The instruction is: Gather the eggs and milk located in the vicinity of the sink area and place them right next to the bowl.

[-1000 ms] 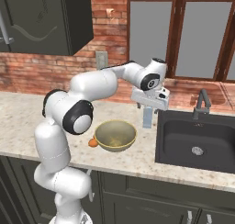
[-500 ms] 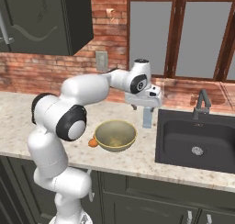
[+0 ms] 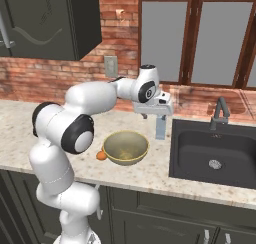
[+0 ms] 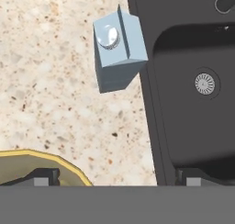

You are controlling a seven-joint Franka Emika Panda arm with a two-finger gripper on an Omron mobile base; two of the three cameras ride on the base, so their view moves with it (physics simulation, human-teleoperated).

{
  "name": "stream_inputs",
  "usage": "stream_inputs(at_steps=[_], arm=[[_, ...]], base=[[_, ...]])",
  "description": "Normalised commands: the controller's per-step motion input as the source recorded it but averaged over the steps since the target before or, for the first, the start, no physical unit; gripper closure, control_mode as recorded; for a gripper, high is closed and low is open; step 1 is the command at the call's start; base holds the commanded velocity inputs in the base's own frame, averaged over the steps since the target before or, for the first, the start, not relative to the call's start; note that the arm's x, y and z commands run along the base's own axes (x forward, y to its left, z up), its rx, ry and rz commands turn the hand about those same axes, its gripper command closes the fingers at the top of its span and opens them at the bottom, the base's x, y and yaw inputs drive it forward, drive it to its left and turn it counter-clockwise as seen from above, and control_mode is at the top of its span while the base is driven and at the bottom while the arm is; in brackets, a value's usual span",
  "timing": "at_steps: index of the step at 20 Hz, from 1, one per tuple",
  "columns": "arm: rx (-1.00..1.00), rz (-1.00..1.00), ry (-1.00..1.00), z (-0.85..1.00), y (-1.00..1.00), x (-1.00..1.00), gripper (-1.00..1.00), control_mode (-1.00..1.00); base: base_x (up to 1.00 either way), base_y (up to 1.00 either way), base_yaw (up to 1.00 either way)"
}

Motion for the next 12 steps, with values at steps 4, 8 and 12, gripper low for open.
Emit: stream_inputs(at_steps=[4,8,12], arm=[[0.02,0.0,0.0,0.0,0.0,0.13,-1.0,-1.0],[0.09,0.0,0.0,0.0,0.0,0.25,-1.0,-1.0],[0.09,0.0,0.0,0.04,-0.04,0.23,-1.0,-1.0]], base=[[0.0,0.0,0.0],[0.0,0.0,0.0],[0.0,0.0,0.0]])
